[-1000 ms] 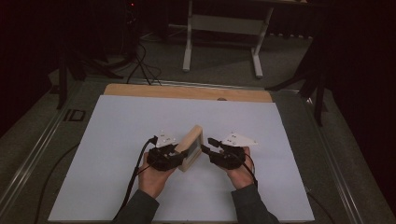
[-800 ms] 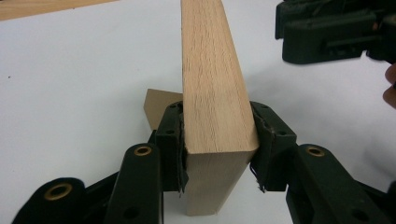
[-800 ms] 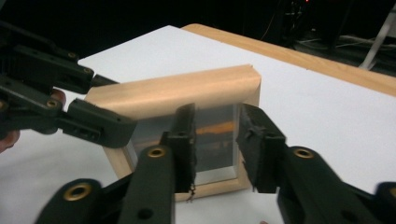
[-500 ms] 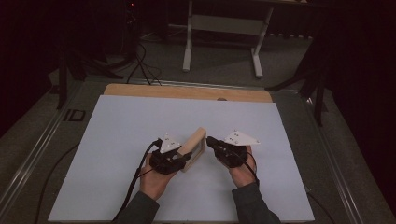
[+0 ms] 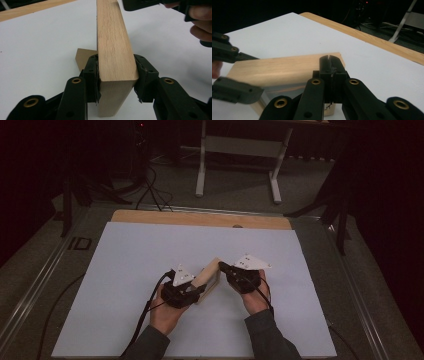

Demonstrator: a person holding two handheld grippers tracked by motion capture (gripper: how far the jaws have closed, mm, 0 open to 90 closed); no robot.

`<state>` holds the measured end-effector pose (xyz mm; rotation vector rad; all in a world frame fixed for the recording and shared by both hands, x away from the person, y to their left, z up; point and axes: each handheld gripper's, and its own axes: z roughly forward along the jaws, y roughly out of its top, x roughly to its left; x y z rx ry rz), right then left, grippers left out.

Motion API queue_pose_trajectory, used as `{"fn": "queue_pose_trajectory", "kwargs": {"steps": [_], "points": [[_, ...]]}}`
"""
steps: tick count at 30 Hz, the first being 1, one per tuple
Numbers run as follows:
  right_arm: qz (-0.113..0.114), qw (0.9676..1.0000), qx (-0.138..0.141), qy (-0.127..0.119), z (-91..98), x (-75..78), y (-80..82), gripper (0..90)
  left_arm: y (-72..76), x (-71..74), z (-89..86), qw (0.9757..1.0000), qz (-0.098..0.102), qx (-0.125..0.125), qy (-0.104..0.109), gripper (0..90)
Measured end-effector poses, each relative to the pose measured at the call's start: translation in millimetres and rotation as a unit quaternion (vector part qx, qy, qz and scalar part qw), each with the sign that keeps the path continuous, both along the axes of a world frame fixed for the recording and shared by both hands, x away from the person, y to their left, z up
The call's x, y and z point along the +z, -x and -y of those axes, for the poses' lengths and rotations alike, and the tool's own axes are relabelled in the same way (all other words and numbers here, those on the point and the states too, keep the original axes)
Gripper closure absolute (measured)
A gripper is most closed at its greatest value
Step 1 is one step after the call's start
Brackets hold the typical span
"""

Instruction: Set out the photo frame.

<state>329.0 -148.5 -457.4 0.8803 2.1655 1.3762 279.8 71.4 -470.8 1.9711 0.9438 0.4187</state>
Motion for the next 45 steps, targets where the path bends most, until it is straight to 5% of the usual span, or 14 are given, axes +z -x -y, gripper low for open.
{"fn": "queue_pose_trajectory", "kwargs": {"steps": [30,45], "points": [[-0.012,0.9995,-0.013,0.027,-28.5,6.9,-28.3,89.8,-2.1,0.5,-1.2,0.9998,0.004,-0.014,-0.012,59.9],[-0.022,0.9992,-0.022,0.023,-23.9,7.8,-26.3,89.8,-5.4,-3.7,-5.6,0.9987,0.028,0.016,-0.04,50.9]]}}
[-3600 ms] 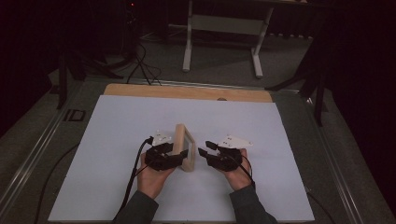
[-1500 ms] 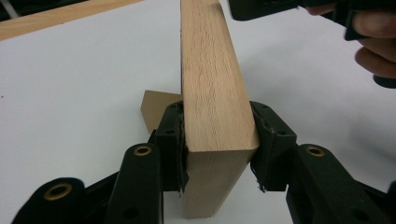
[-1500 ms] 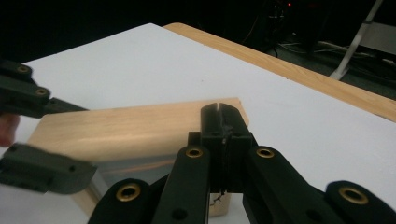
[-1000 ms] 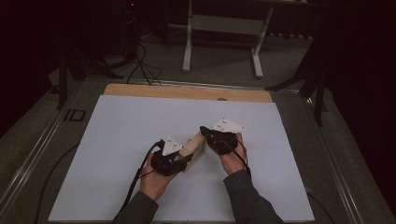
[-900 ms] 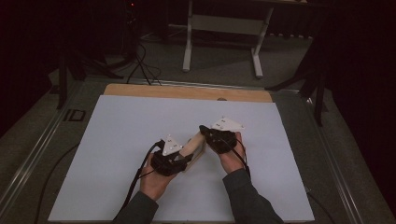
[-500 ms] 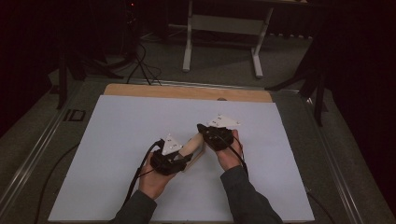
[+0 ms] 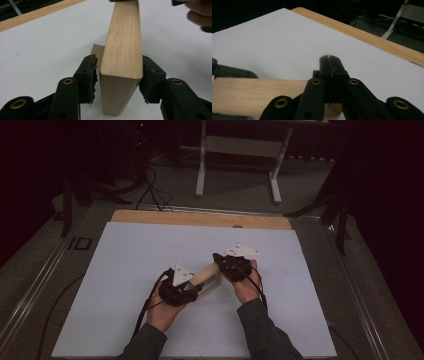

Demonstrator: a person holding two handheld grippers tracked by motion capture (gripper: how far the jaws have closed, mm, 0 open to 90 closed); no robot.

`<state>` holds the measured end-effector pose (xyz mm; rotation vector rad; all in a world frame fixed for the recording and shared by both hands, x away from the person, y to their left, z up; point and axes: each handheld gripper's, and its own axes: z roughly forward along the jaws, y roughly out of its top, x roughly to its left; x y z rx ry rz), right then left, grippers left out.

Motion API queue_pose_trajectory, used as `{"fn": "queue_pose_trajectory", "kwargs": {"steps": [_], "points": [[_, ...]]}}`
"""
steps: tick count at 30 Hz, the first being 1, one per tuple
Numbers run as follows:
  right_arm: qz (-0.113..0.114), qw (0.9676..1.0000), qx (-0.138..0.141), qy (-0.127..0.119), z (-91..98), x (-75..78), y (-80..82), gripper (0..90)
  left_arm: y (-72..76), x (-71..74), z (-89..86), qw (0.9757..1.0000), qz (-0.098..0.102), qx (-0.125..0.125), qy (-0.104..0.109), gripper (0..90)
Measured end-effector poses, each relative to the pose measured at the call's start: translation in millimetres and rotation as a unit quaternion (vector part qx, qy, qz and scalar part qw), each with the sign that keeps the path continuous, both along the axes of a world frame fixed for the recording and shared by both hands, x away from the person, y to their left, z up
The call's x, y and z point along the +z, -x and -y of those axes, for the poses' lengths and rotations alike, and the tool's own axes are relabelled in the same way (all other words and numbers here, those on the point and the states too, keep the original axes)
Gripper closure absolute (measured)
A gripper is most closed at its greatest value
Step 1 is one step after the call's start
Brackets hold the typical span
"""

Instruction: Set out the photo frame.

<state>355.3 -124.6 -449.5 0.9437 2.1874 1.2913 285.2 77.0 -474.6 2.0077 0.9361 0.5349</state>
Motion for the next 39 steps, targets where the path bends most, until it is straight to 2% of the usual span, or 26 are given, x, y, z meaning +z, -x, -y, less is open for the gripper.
{"fn": "queue_pose_trajectory", "kwargs": {"steps": [3,6,10,13,18,24,25,27,28,32,39], "points": [[-0.001,1.0,0.0,0.004,1.9,0.8,1.6,89.8,-1.8,-3.2,-0.2,0.9998,0.001,0.011,-0.015,50.3],[0.0,1.0,0.0,0.007,4.2,1.1,3.5,89.8,-3.6,-4.9,-2.4,0.9998,-0.003,0.017,-0.009,50.4],[-0.001,1.0,0.001,0.008,8.0,1.5,5.9,89.8,-4.2,-5.4,-3.1,0.9996,-0.002,0.023,-0.012,52.6],[-0.003,1.0,0.0,0.008,10.2,2.0,8.1,89.8,-5.1,-5.1,-4.8,0.9995,-0.005,0.031,-0.005,53.1],[-0.003,0.9999,0.002,0.01,13.2,3.2,10.5,89.2,-5.4,-4.6,-6.7,0.9994,-0.006,0.033,-0.001,53.5],[0.003,0.9999,0.014,0.0,19.1,6.9,11.4,81.7,-5.1,-5.5,-10.1,0.9994,-0.006,0.032,0.012,54.5],[0.007,0.9996,0.025,-0.009,23.9,11.0,14.4,77.2,-5.0,-5.5,-10.6,0.9994,-0.007,0.032,0.014,54.7],[0.008,0.9995,0.029,-0.009,24.8,11.9,15.6,75.0,-4.9,-5.4,-11.2,0.9994,-0.007,0.032,0.014,54.7],[0.018,0.9989,0.042,0.008,26.2,13.1,19.4,69.9,-4.8,-5.2,-11.6,0.9991,-0.012,0.033,0.023,54.5],[0.028,0.9976,0.053,0.034,26.8,12.6,24.6,59.8,-4.8,-5.5,-12.2,0.9991,-0.012,0.033,0.025,54.4],[0.023,0.9976,0.056,0.036,33.5,10.0,27.0,49.6,-4.7,-5.7,-12.1,0.999,-0.012,0.033,0.026,54.5]]}}
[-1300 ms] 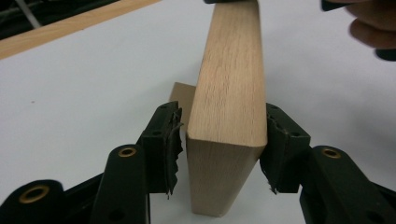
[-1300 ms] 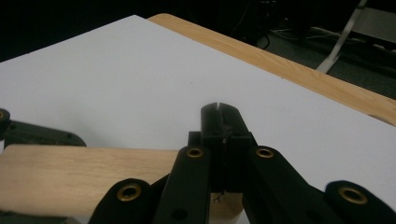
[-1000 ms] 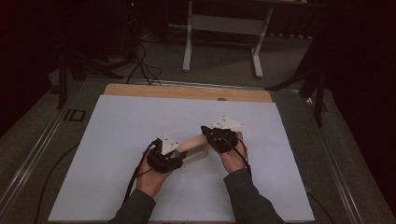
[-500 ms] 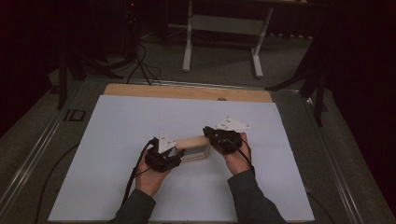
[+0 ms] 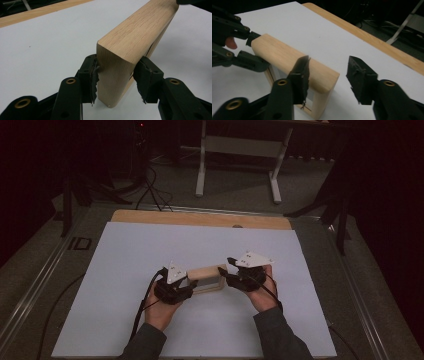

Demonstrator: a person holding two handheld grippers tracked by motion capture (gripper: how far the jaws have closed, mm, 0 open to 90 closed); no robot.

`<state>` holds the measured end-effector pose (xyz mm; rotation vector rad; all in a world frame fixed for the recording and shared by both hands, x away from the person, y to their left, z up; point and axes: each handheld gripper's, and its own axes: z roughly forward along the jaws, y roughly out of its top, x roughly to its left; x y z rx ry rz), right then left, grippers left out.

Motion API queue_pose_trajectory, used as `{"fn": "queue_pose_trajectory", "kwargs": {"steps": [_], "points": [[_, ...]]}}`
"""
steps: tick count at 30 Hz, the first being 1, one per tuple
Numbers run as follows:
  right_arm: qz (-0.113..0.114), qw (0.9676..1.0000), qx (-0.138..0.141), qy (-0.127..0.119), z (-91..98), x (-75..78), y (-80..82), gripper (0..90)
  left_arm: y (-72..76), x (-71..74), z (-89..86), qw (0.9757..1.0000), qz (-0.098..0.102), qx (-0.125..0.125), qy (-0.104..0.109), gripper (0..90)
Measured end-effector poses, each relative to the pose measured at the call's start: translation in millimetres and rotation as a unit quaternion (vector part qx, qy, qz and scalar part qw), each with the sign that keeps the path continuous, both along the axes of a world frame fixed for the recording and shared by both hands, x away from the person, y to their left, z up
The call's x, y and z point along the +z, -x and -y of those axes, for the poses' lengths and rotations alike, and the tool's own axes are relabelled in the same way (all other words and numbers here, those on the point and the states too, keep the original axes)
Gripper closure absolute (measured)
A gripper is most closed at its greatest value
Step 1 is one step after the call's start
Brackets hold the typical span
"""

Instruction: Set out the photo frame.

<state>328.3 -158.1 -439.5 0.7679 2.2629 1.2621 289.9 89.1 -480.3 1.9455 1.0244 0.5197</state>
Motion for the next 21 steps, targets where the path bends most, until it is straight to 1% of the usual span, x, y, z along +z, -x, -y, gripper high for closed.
{"fn": "queue_pose_trajectory", "kwargs": {"steps": [1,2,4,5,7,9,12,16,21], "points": [[-0.001,1.0,0.001,0.0,0.8,-0.7,-0.2,49.6,0.0,0.0,0.0,1.0,0.0,0.0,0.0,54.5],[-0.006,0.9999,0.008,-0.003,3.7,-3.0,0.1,46.9,-0.4,-0.3,-0.2,1.0,0.0,0.0,0.0,54.5],[-0.016,0.9997,0.018,-0.007,5.0,-4.8,0.2,44.6,-1.0,-0.6,-0.3,1.0,-0.003,0.001,0.004,54.5],[-0.016,0.9997,0.018,-0.007,5.0,-4.8,0.2,44.6,-1.0,-0.6,-0.3,1.0,-0.003,0.001,0.004,54.3],[-0.027,0.9993,0.027,-0.005,4.7,-9.1,-1.2,40.5,-1.8,-0.6,-1.0,1.0,-0.005,0.0,0.005,54.3],[-0.033,0.9989,0.032,-0.003,3.9,-12.4,-2.6,39.6,-2.0,-0.5,-1.3,1.0,-0.005,-0.001,0.004,54.3],[-0.035,0.9989,0.032,-0.001,3.2,-16.3,-4.4,38.4,-2.2,-0.6,-1.4,1.0,-0.005,-0.001,0.005,54.3],[-0.044,0.9981,0.041,-0.007,3.3,-19.8,-8.2,36.5,-2.7,-1.1,-1.4,1.0,-0.005,-0.002,0.006,54.3],[-0.054,0.9973,0.051,-0.007,0.5,-25.2,-12.2,36.1,-3.8,-2.1,-1.3,0.9999,-0.008,-0.006,0.002,54.1]]}}
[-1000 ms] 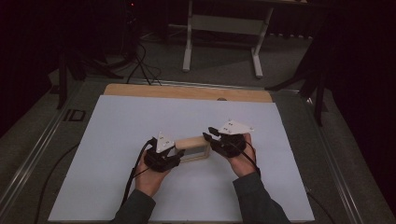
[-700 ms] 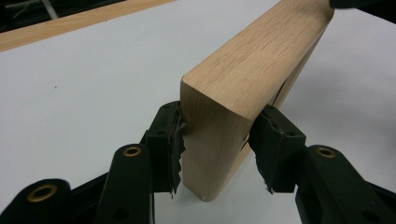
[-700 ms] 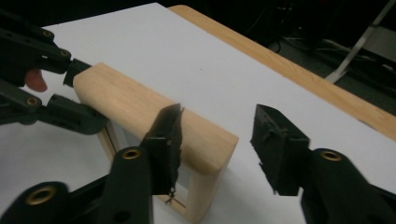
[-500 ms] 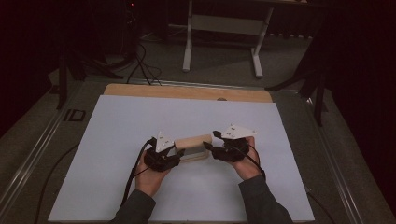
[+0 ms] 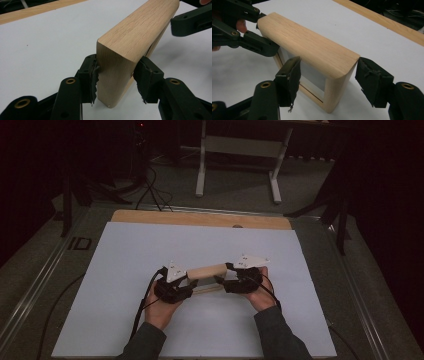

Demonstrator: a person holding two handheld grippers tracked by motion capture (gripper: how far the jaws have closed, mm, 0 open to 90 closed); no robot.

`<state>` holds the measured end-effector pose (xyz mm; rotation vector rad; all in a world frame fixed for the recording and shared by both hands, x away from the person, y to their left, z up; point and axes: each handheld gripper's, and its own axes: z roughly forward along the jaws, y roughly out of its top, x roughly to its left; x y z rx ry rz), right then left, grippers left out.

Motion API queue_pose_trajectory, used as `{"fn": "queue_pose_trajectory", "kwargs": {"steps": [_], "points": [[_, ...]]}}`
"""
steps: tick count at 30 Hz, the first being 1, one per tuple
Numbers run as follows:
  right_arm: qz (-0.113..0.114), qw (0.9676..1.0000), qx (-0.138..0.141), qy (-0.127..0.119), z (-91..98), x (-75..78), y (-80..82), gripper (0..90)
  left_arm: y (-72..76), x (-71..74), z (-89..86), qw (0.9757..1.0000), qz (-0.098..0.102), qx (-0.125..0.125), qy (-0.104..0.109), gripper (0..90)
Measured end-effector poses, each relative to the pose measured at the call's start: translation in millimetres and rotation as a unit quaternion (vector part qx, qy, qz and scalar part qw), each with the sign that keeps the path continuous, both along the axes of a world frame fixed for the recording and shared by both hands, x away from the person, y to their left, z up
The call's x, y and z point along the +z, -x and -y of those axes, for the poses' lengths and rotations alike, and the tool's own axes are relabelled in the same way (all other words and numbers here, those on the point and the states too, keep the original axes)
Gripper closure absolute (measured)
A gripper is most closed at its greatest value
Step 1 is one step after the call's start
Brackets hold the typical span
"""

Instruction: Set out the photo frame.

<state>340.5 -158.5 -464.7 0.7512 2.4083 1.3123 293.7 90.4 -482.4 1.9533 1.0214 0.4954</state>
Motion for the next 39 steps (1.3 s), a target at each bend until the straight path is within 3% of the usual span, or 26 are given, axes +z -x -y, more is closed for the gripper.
{"fn": "queue_pose_trajectory", "kwargs": {"steps": [10,14,27,39], "points": [[-0.003,1.0,0.006,0.003,-7.4,-7.7,-5.9,31.8,-2.7,-2.1,0.7,1.0,0.004,-0.003,-0.003,53.9],[-0.008,0.9999,0.007,0.01,-10.6,-11.9,-8.3,32.8,-2.9,-1.7,1.3,0.9999,0.006,-0.007,-0.007,53.4],[0.009,0.9997,0.004,0.022,-10.0,-11.9,-7.3,39.0,-9.3,1.3,0.9,0.9993,0.015,-0.025,-0.026,53.3],[0.01,0.9997,-0.014,0.015,-7.7,-10.4,-7.9,42.9,-21.1,4.7,0.4,0.9985,0.026,-0.037,-0.03,51.2]]}}
